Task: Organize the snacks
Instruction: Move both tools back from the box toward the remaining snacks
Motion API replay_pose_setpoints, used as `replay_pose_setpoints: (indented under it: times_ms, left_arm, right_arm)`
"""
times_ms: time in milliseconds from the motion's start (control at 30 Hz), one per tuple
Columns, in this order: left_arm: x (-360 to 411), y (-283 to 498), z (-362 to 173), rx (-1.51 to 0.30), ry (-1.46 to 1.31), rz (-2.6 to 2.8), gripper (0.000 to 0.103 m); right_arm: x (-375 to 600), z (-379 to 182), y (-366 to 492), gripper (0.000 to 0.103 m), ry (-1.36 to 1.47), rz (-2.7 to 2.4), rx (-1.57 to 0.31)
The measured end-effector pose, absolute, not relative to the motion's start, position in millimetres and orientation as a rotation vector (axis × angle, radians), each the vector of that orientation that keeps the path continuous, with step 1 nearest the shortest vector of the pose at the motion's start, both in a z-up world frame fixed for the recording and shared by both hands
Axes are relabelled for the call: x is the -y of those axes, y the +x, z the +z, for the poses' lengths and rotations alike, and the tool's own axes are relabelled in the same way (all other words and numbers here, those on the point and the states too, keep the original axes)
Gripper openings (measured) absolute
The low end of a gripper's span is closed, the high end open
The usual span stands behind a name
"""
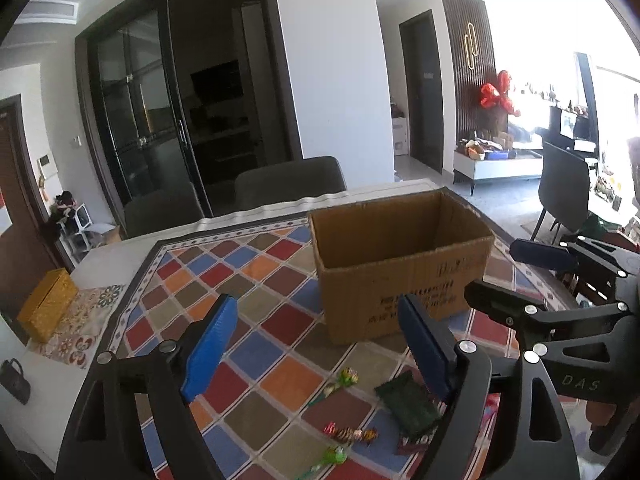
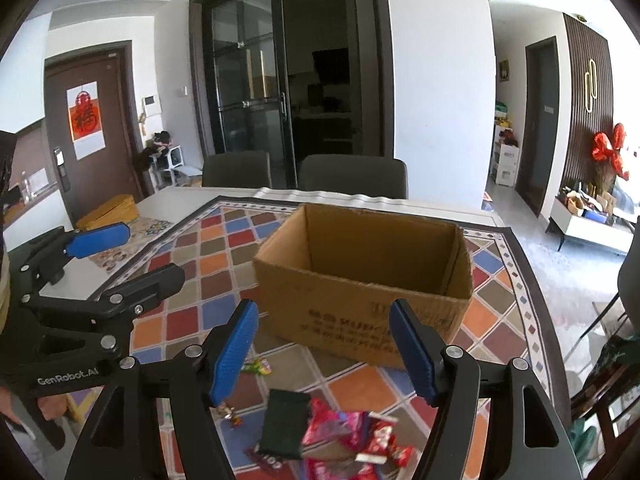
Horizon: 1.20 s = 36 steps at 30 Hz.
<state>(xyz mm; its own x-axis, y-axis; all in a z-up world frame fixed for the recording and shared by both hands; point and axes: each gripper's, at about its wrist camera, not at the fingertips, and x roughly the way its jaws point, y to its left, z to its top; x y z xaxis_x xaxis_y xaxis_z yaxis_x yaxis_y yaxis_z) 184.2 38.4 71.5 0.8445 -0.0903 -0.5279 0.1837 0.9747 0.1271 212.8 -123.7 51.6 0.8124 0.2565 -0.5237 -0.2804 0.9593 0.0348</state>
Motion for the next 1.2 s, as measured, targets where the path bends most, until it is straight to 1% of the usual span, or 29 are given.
replay_pose_setpoints:
  times_ms: [300, 667, 900, 1200]
  left_arm:
    - [-58.5, 147.2, 41.8, -0.573, 0.162, -0.138, 0.082]
    - [-67.9, 119.3, -16.4, -0.625, 0.155, -0.134, 0.082]
    - [-66.4, 116.3, -45.6, -0.631, 0.231, -0.138, 0.082]
    - [-66.8, 128.5, -75.5, -0.686, 0.267, -0.171, 0.072]
  right_arm:
    - [102.4, 28.1, 179.7, 0.069, -0.072, 0.306, -0.550]
    - [86.8, -14.3, 150.1, 0.069, -0.092, 0.326, -0.614]
    - [75.4, -38.7, 138.7, 0.069, -0.173, 0.301, -0.610]
    - [62.0, -62.7, 145.9, 0.069, -0.241, 0.284, -0.612]
